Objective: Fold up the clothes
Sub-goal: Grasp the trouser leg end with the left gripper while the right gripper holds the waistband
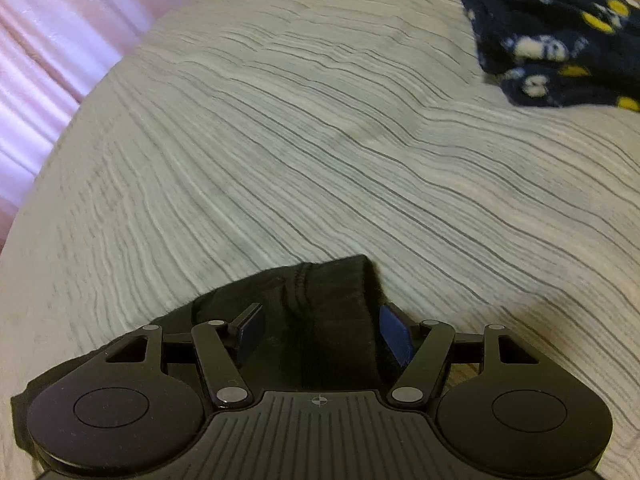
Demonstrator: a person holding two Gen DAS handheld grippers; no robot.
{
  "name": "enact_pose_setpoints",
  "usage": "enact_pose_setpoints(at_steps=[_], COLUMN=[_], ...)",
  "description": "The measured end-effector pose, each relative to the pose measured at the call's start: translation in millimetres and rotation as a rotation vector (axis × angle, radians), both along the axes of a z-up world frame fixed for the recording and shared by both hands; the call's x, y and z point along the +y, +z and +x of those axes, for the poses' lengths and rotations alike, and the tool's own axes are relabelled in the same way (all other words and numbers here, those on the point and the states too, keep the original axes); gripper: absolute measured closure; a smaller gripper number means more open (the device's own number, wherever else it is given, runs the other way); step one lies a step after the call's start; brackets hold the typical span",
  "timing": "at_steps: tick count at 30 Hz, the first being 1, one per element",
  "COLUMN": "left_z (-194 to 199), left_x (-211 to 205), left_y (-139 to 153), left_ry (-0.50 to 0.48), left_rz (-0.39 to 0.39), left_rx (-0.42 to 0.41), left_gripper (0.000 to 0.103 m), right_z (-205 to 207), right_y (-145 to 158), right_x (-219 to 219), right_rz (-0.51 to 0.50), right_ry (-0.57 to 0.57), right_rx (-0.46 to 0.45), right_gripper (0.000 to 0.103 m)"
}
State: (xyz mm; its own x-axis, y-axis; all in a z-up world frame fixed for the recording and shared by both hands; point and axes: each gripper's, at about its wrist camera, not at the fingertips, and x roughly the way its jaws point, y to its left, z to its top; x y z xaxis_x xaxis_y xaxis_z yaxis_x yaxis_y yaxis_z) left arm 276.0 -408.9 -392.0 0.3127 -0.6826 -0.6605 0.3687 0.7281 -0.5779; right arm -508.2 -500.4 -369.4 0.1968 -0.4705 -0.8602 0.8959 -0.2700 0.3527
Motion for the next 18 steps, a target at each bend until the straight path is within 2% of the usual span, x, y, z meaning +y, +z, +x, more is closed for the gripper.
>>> enact_pose_setpoints(at_steps=[4,8,11,13,14,16,18], left_z=[9,19,27,32,29,22,12], left_x=[23,4,-10,-19,-19,-15,3], left_y=[-30,-45,-55,-62,-54,-35,-4], left_ry=[0.065,0.06,0.057,0.052,0.023,-0.028,-0.076], left_rz=[0.107,0.106,0.105,0.103,0.097,0.079,0.013], left_rx=[0.088,0.072,0.06,0.05,0.02,-0.054,-0.173], left_gripper=[0.068,0.063,0.065,0.089,0.097,0.098,0.097], right_z=[-11,-18,-20,-20,-20,-20,-21], right_y=[-9,-11,-12,-13,-14,-15,-13], right_x=[6,7,7,8,9,11,13], right_rz=[0.0,0.006,0.005,0.003,0.002,-0.004,-0.013], right_ry=[-0.054,-0.046,-0.033,-0.031,-0.03,-0.028,-0.024], right_rx=[-0.022,-0.023,-0.031,-0.033,-0.037,-0.049,-0.063], right_gripper=[0.036,0.036,0.036,0.036,0.036,0.036,0.036])
